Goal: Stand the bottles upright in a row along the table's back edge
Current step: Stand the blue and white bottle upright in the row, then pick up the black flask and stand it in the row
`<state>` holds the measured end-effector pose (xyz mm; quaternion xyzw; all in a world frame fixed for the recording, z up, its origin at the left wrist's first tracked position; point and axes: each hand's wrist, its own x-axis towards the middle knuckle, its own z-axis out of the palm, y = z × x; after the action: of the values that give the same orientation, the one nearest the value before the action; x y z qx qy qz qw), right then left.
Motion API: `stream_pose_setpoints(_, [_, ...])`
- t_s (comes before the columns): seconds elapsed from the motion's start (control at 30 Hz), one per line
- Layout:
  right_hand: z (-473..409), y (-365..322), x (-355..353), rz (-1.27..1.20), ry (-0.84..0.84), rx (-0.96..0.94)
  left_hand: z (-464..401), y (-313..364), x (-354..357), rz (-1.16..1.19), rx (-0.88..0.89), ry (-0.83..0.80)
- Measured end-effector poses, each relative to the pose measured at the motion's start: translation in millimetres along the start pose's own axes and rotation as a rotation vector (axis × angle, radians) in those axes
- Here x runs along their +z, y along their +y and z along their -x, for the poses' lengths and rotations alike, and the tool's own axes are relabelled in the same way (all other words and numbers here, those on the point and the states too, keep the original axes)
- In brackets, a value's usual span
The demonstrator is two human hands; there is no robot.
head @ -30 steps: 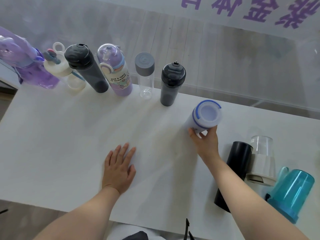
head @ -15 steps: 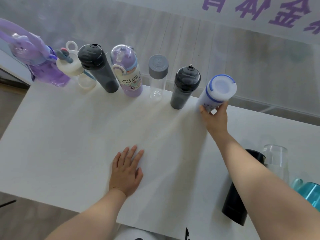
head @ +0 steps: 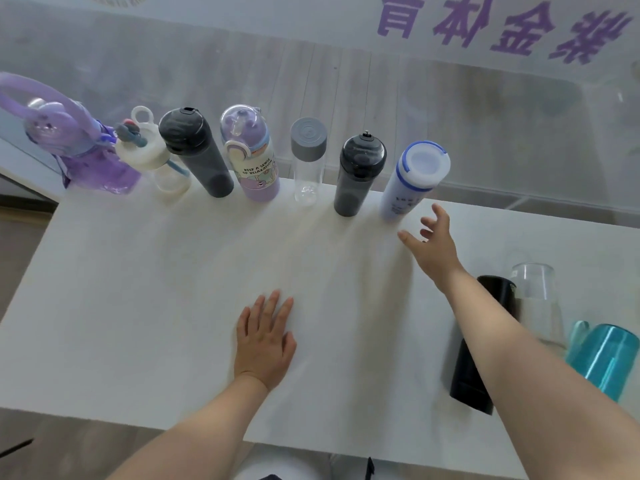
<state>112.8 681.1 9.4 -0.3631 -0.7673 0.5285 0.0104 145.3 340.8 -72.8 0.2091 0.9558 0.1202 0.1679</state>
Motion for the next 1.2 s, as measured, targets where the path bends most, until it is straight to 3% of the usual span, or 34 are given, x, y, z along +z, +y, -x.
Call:
stream_pose_setpoints(0.17, [68,30,-23,0.127,0.012,-0.034,0,-4,0,0.012,0.003,0.000])
stream_pose_setpoints(0.37, [146,70,-56,0.278,0.180,-0.112,-3,9,-7,0.142,-0.037,0.053])
stream_pose_setpoints(0.57, [181,111,-90,0.243,0.291,-0.065,-5,48,-3,0.353,0.048,0.125])
stream_pose_setpoints(0.67, [187,123,-102,0.126,0.202,0.043,-2,86,-1,0.482,0.108,0.051])
stream_pose_setpoints(0.97, [177,133,-120,0.009,-0.102,0.235,20,226,17,0.784,0.061,-0.476])
stream_pose_setpoints(1.07, [171,136,-124,-0.040,-0.168,0.270,26,258,23,0.861,0.029,-0.514])
stream_pose_setpoints(1.2, [162,146,-129,-0.114,-0.228,0.300,39,281,29,0.916,0.003,-0.436])
